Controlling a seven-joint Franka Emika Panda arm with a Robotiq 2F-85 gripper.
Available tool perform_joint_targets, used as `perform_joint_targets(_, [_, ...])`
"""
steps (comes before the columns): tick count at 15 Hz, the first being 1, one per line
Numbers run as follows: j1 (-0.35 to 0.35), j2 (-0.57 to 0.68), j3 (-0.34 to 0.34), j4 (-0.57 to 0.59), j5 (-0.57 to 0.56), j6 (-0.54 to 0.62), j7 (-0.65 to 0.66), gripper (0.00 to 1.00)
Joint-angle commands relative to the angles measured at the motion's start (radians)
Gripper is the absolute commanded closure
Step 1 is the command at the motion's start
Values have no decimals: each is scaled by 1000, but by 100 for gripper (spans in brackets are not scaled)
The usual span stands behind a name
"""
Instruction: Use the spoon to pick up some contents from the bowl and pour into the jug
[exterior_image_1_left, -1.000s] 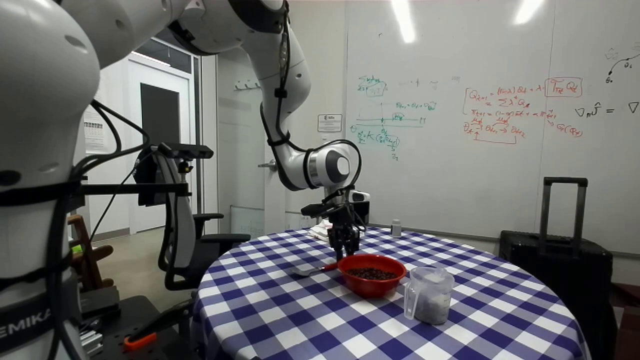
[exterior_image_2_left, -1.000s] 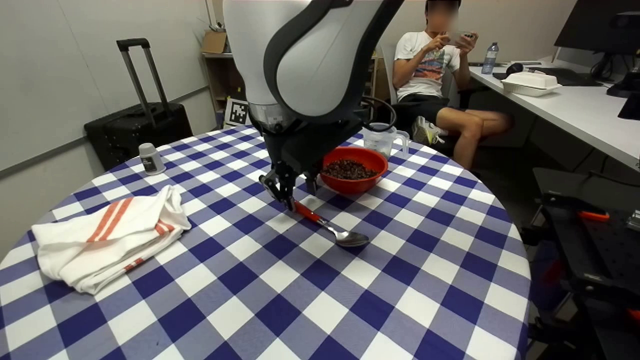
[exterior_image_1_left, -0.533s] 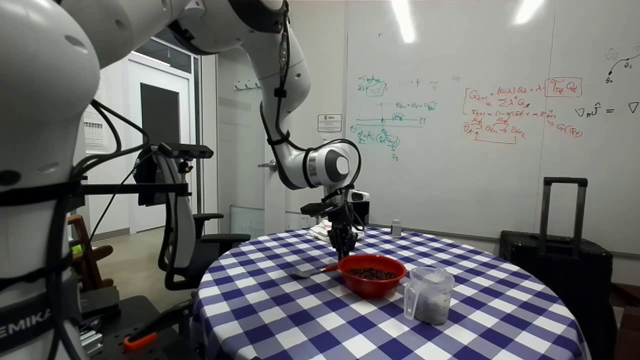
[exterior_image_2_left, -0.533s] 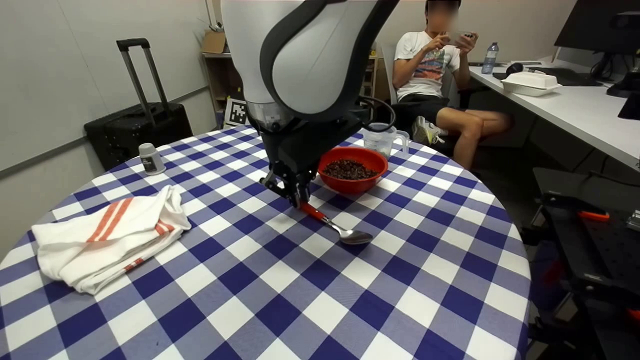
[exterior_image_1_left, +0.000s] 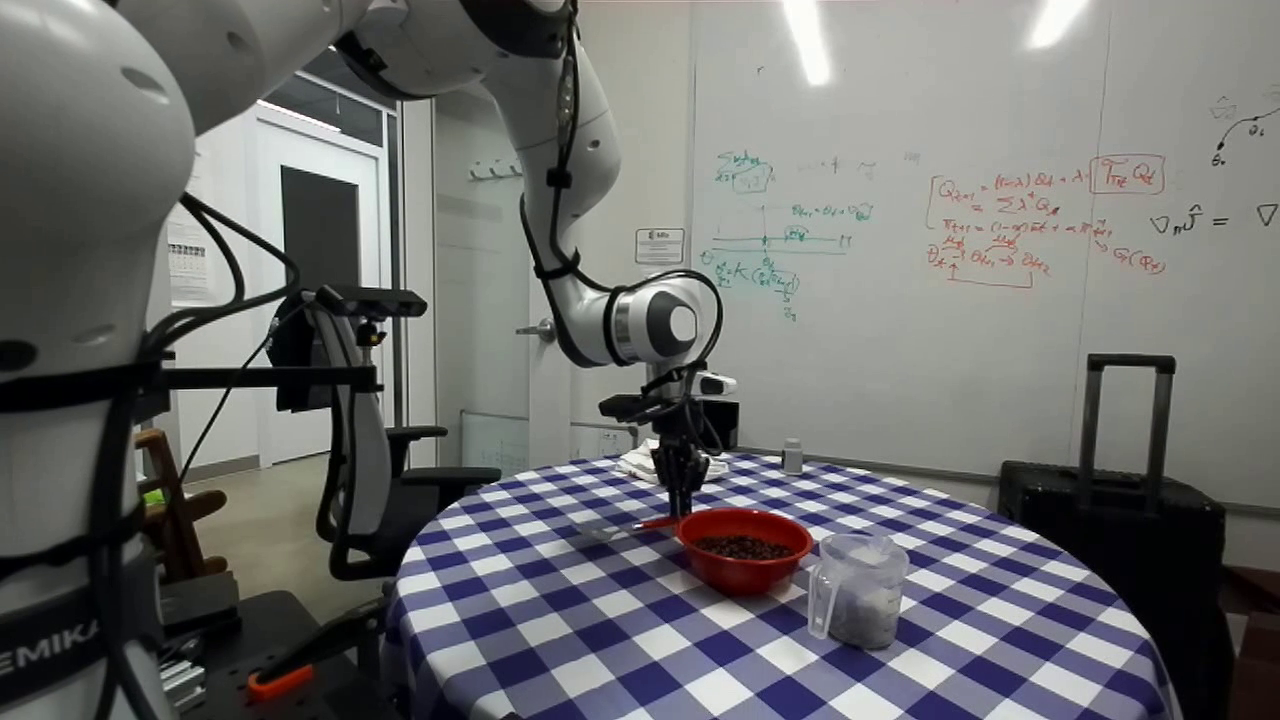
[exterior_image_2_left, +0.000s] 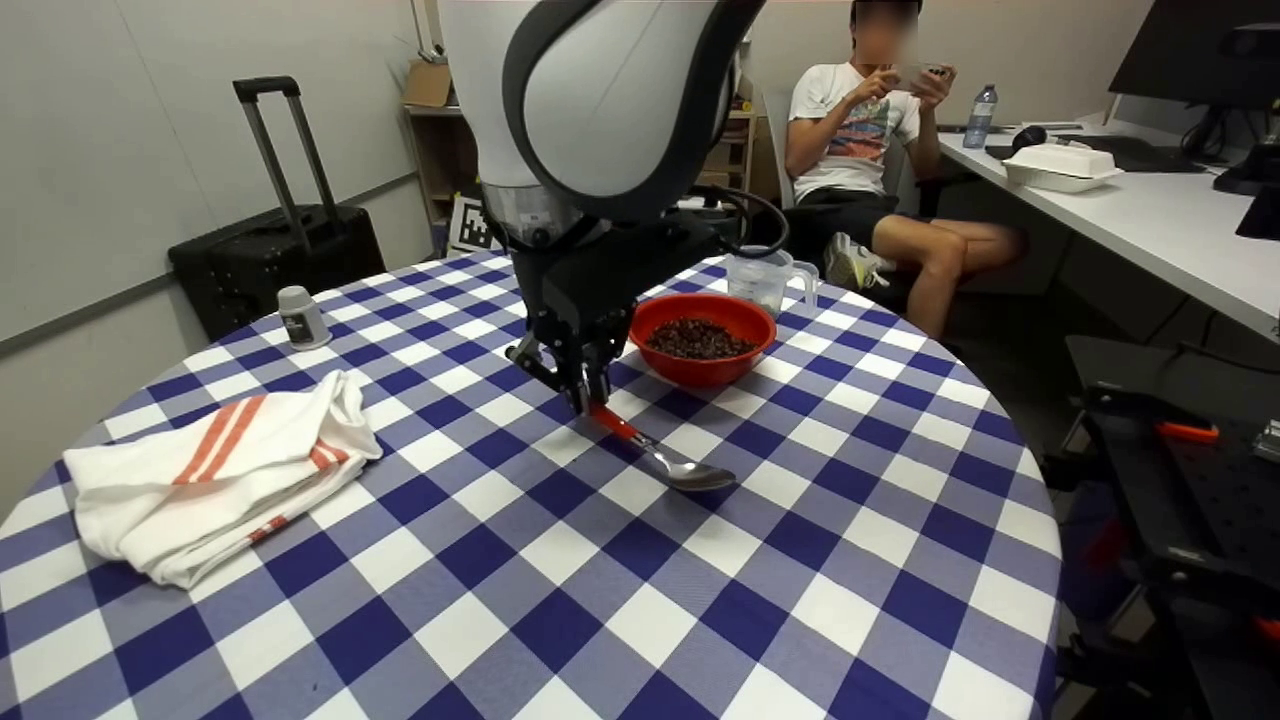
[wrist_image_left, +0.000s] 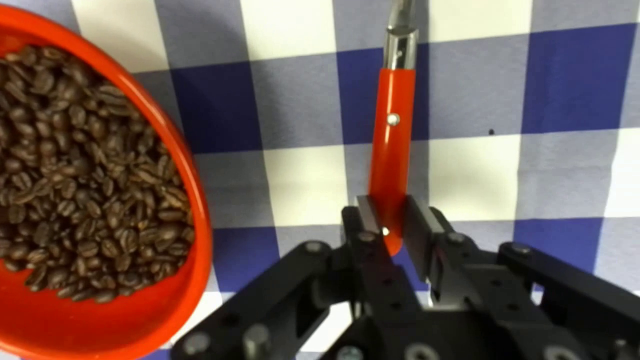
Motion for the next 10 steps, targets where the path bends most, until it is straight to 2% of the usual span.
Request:
perform_joint_targets(1, [-11, -125, 7, -58, 10, 37, -24, 94])
perform_joint_targets(3, [10, -190, -29, -93, -28, 109, 12, 94])
perform_joint_targets(5, [44, -251, -93, -132, -106, 198, 74, 95])
perform_joint_targets(8, [99, -311, -217, -188, -280, 314, 209, 95])
perform_joint_targets(10, [158, -315, -333, -203, -450, 368, 355, 95])
